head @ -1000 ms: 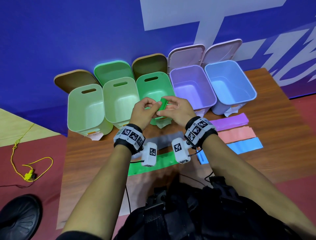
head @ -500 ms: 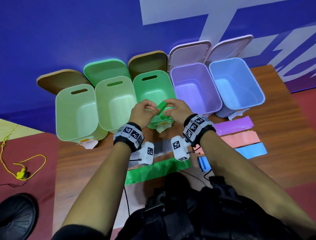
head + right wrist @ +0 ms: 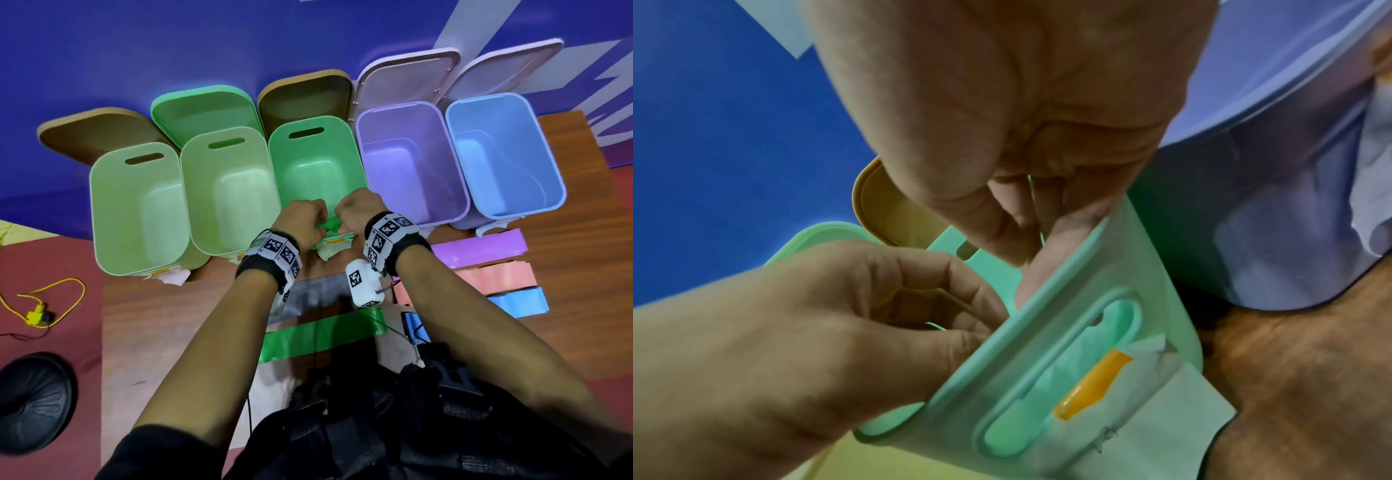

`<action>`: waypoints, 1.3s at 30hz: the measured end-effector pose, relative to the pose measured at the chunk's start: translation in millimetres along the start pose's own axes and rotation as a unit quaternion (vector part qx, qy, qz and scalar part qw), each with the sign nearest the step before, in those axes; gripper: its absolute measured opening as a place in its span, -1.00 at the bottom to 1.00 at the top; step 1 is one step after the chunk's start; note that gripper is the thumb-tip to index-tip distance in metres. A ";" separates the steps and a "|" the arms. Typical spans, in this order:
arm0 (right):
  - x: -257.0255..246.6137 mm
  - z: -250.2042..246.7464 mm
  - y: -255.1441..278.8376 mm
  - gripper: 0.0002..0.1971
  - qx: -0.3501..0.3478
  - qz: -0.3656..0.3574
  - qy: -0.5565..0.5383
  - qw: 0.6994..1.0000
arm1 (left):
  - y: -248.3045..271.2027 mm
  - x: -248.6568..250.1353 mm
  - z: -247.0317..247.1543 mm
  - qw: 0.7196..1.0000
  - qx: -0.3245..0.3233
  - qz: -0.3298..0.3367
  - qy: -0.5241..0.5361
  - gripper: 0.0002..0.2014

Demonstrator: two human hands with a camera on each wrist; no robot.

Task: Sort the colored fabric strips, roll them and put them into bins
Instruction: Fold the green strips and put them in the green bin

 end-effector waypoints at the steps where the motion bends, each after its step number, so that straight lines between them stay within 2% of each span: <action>1: -1.2 0.5 -0.9 -0.78 0.002 0.000 0.013 1.000 | -1.2 -0.2 0.9 1.000 -0.007 -0.001 -0.008 -0.76; 6: -3.4 3.2 -0.9 -0.84 0.006 -0.009 0.042 0.999 | -1.9 -1.5 -0.8 1.000 -0.019 -0.002 -0.019 -0.73; 8: 0.8 3.0 0.1 -0.85 -0.003 0.000 0.005 1.000 | 0.7 -1.0 -2.3 1.000 -0.017 -0.002 -0.012 -0.73; 10: 5.1 1.1 0.7 -0.77 -0.005 -0.002 -0.049 0.999 | 3.6 0.7 -5.1 1.000 -0.010 -0.001 -0.004 -0.75; 15: 1.1 -9.9 14.0 -0.78 0.018 -0.059 -0.105 0.993 | 12.2 8.8 -15.9 0.999 0.029 0.010 0.007 -0.80; 21: 0.8 -11.6 49.0 -0.73 0.022 -0.131 -0.116 0.984 | 45.2 21.5 -23.1 0.997 0.079 0.016 0.012 -0.83; 29: 15.2 -0.8 83.9 -0.74 0.005 -0.155 -0.090 0.984 | 93.4 16.8 -18.4 0.995 0.097 -0.011 0.024 -0.82; 35: 45.4 26.2 98.1 -0.81 -0.004 -0.133 -0.108 0.985 | 118.1 11.5 13.5 0.997 0.073 -0.011 0.022 -0.85; 39: 79.3 30.0 106.3 -0.72 0.004 -0.101 -0.116 0.988 | 124.4 18.6 43.9 0.999 0.031 0.004 0.015 -0.84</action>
Point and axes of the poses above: each hand's wrist, its own y-axis away from the middle knuckle, its own z-axis out of the palm, x = y × z, the point moved 3 cm from there along -y, towards the middle knuckle, and after that the axes turned 4 degrees about x, right-handed, at the moved point
